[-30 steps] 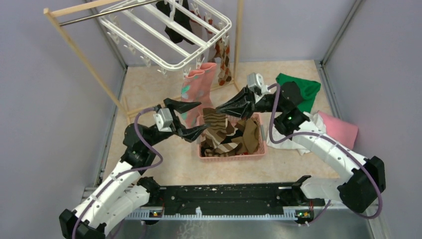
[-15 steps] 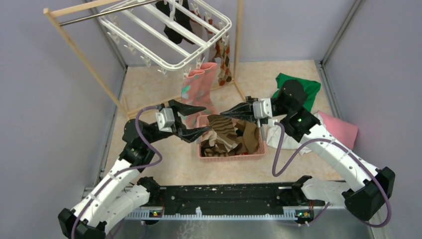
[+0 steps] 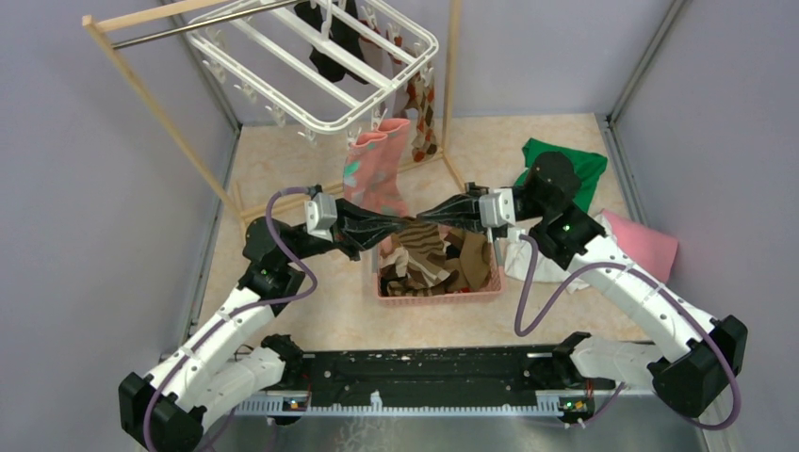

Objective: Clip the socks to the hanger
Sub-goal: Open the clamp at the hanger.

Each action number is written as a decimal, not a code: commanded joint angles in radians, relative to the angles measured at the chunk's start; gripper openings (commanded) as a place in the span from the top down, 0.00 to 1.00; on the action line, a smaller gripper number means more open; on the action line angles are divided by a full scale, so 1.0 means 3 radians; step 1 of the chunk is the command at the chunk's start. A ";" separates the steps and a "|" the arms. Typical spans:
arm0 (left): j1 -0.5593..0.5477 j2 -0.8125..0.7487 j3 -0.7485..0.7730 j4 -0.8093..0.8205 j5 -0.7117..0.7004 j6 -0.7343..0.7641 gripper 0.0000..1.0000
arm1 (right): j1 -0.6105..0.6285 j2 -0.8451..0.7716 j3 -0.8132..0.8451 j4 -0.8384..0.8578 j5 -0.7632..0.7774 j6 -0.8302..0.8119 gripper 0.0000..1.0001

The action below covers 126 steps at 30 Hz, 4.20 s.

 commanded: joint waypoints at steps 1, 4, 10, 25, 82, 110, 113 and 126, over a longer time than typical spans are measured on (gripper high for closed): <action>-0.0012 -0.0012 0.0107 0.0211 0.0109 0.0023 0.94 | 0.0024 -0.0097 -0.0034 0.0119 -0.0068 -0.0036 1.00; -0.0012 -0.0041 0.0105 0.0074 0.0081 0.0170 1.00 | 0.0024 -0.0109 -0.0066 0.0190 0.0000 0.0107 1.00; -0.0012 -0.0303 0.0219 -0.0670 -0.0101 0.1033 1.00 | 0.0027 -0.0121 -0.0131 0.0303 0.0416 0.0791 0.60; -0.0012 -0.0342 0.0265 -0.0637 -0.0198 0.1221 1.00 | 0.0034 0.0051 -0.0321 0.1384 0.0600 0.2282 0.63; 0.2646 -0.0276 -0.0684 0.1126 0.1256 -0.1672 0.01 | 0.0198 -0.0083 -0.0490 0.0808 0.0878 0.1628 1.00; 0.2736 0.1366 0.0427 0.4039 0.0634 -0.3680 0.01 | 0.0196 0.0073 -0.0410 0.0939 0.0658 0.1601 1.00; 0.2726 0.1352 0.0526 0.4041 0.0742 -0.3761 0.01 | 0.0195 0.0099 -0.0384 0.0920 0.0643 0.1570 1.00; 0.2547 0.1424 0.0527 0.4034 0.0796 -0.3631 0.05 | 0.0196 0.0198 -0.0282 0.1033 0.0593 0.1609 1.00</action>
